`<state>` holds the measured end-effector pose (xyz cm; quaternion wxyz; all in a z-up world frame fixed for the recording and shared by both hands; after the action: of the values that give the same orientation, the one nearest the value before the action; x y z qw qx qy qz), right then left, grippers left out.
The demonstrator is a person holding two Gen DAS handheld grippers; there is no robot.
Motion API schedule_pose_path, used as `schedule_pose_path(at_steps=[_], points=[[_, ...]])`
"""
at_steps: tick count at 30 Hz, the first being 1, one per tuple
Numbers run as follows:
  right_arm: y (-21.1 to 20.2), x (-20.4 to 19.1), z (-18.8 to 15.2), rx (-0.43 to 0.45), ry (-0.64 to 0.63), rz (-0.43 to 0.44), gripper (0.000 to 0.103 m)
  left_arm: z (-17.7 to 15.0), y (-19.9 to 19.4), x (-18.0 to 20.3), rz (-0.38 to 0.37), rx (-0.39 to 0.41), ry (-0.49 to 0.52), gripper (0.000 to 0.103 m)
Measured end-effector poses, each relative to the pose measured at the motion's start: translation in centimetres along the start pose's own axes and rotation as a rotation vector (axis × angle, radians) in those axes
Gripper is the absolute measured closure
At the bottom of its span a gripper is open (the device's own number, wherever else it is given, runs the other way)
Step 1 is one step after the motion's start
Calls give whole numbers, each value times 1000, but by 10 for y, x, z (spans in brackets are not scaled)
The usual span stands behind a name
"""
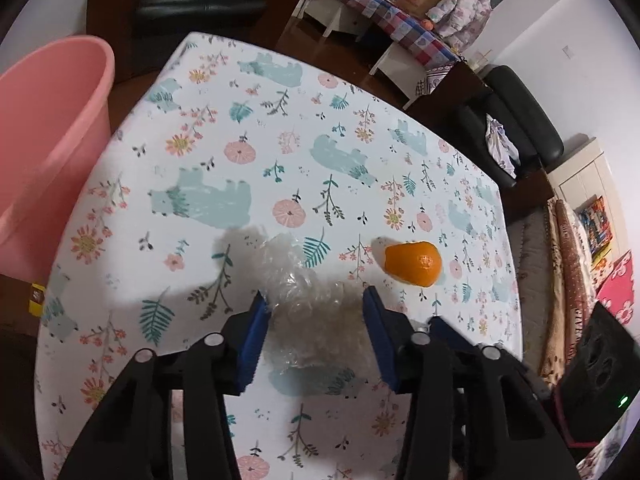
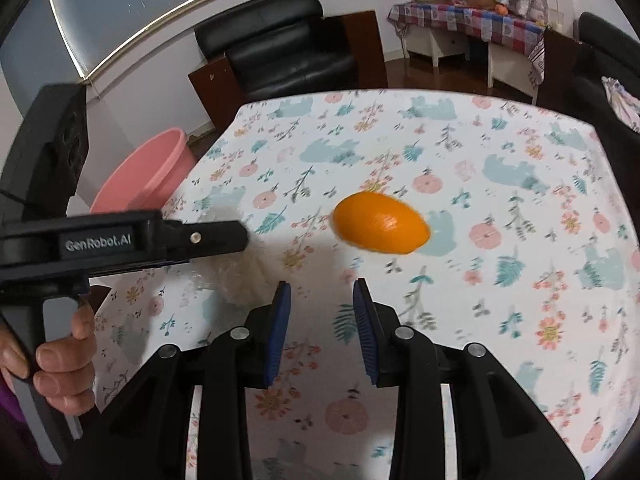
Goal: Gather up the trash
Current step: 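Grasp the clear bubble wrap with the left tool while the right tool grasps the orange peel, then carry the bubble wrap and orange peel over the pink bucket with both tools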
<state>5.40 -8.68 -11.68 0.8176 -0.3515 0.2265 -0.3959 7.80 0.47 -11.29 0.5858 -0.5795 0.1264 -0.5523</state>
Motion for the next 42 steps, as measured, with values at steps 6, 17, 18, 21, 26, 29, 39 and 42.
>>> schedule_pose_path(at_steps=[6, 17, 18, 21, 26, 29, 39, 42], points=[[-7, 27, 10, 14, 5, -55, 70, 3, -9, 0, 18, 55, 31, 64], [16, 33, 36, -12, -110, -47, 51, 4, -22, -2, 45, 108, 80, 64], [20, 32, 38, -21, -125, -47, 51, 4, -22, -3, 48, 109, 84, 64], [32, 32, 39, -51, -155, -52, 51, 3, -22, -4, 50, 107, 88, 64], [36, 30, 37, -54, -183, -68, 51, 2, -22, -6, 51, 107, 85, 64], [34, 30, 35, -51, -184, -73, 54, 2, -22, -7, 49, 105, 84, 64], [20, 24, 33, -18, -143, -68, 68, 2, -36, -3, 37, 157, 115, 64], [13, 18, 36, 7, -125, -55, 68, 3, -42, -4, 44, 183, 121, 64]])
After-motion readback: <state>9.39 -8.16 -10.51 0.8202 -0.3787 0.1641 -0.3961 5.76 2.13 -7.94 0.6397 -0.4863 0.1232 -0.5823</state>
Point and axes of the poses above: each gripper's, at about its wrist camera, not at the fingertips, and y roughly the way its jaws point, x to its right, z to its top, the point moved 6 cm from there along y, roughly the way its jaws point, and after that the axes turned 12 degrees about -y, right-handed, at the moved point
